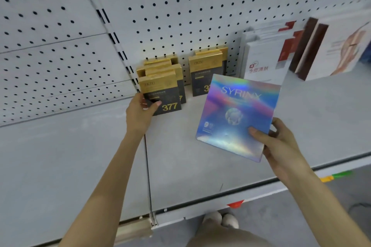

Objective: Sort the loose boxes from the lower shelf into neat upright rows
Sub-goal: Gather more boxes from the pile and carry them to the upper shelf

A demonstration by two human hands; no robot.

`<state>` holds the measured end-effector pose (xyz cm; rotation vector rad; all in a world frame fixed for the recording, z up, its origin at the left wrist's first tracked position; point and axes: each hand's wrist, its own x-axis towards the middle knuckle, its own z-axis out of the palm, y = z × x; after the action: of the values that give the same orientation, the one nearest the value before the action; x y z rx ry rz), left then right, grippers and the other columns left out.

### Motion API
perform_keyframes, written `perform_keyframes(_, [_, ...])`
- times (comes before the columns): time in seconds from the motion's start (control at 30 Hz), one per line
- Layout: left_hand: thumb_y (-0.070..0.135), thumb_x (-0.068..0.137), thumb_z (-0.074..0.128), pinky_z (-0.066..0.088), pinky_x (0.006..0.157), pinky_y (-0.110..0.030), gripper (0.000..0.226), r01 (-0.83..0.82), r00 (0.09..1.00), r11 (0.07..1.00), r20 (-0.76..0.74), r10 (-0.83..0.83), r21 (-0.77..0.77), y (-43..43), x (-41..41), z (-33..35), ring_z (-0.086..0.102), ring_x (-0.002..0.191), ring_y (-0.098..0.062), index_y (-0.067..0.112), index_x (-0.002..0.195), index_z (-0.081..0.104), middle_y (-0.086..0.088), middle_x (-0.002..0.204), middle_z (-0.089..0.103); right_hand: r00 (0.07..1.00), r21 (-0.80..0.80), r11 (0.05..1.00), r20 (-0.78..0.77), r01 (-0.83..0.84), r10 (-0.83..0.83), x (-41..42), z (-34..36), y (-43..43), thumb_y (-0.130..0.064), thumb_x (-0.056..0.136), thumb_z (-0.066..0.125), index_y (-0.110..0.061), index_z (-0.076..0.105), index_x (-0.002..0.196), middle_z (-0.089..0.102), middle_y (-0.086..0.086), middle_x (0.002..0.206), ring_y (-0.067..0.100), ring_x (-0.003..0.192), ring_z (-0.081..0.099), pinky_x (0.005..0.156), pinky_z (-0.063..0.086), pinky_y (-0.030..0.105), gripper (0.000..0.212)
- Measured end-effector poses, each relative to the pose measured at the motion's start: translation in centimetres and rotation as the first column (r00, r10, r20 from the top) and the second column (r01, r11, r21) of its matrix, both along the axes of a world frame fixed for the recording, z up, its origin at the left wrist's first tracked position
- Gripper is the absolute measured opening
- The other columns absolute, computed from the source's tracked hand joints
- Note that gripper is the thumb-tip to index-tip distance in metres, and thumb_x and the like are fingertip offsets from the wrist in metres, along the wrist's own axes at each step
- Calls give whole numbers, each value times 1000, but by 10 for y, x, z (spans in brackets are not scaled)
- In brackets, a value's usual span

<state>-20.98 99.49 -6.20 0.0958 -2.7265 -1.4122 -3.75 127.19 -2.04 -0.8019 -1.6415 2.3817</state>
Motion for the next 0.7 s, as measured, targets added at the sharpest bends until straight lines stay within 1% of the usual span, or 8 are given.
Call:
perform_keyframes(0.1, [35, 83, 71, 45, 88, -31, 55, -98, 995, 994, -27, 99, 53, -1, 11, 5, 52, 106, -18, 14, 126, 46, -6, 123, 51, 1000, -8, 1000, -19, 8, -8, 4, -2, 3, 3, 80, 66, -12, 54, 108, 72, 7, 93, 17, 72, 72, 60, 58, 25, 34])
perform_keyframes(0.2, [30, 89, 64, 48, 91, -34, 37, -263, 925, 957, -247, 287, 126, 14, 49, 22, 53, 99, -12, 15, 120, 49, -2, 115, 53, 1000, -31, 999, -26, 14, -15, 9, -7, 7, 0, 78, 67, -11, 54, 111, 73, 9, 96, 18, 75, 72, 62, 59, 27, 37])
perform_keyframes(0.3, [20, 94, 56, 47, 82, -16, 12, -43, 931, 990, -353, 89, 137, 60, 85, 42, 57, 87, 0, 19, 106, 54, 9, 95, 59, 999, -67, 998, -36, 20, -22, 15, -11, 17, -1, 77, 67, -8, 54, 116, 74, 7, 96, 21, 79, 72, 66, 60, 29, 41])
perform_keyframes(0.37, [23, 95, 55, 44, 73, -6, 14, 148, 968, 980, -221, -117, 131, 99, 94, 44, 56, 85, 9, 22, 108, 52, 17, 94, 58, 998, -86, 996, -50, 23, -28, 20, -12, 27, 0, 78, 66, -7, 55, 117, 75, 7, 97, 22, 82, 72, 67, 60, 29, 42])
perform_keyframes(0.43, [28, 93, 58, 47, 73, -11, 18, 261, 964, 932, -10, -267, 253, 142, 95, 41, 60, 81, 7, 23, 110, 53, 14, 95, 63, 996, -103, 994, -75, 42, -50, 26, -12, 45, 2, 79, 65, -7, 55, 114, 75, 10, 96, 23, 82, 72, 69, 60, 31, 38])
perform_keyframes(0.5, [30, 88, 65, 50, 70, -19, 17, 302, 936, 893, 72, -344, 332, 183, 95, 37, 64, 72, -1, 22, 102, 59, 11, 84, 69, 992, -99, 993, -104, 60, -70, 33, -10, 71, 1, 77, 65, -8, 56, 111, 75, 11, 93, 23, 79, 72, 69, 60, 32, 37])
perform_keyframes(0.57, [33, 81, 69, 46, 63, -13, 20, 349, 929, 889, 13, -369, 295, 226, 98, 36, 60, 63, 4, 20, 95, 63, 14, 74, 67, 989, -75, 994, -120, 74, -83, 41, -7, 106, -1, 77, 65, -9, 55, 112, 75, 11, 92, 23, 78, 71, 68, 59, 34, 37])
perform_keyframes(0.7, [27, 76, 75, 42, 58, -8, 23, 430, 899, 857, -54, -434, 284, 330, 105, 44, 58, 61, 7, 17, 91, 61, 12, 77, 66, 974, 11, 984, -146, 176, -172, 53, -9, 201, 0, 82, 67, -12, 56, 114, 74, 10, 97, 23, 82, 70, 68, 59, 37, 36])
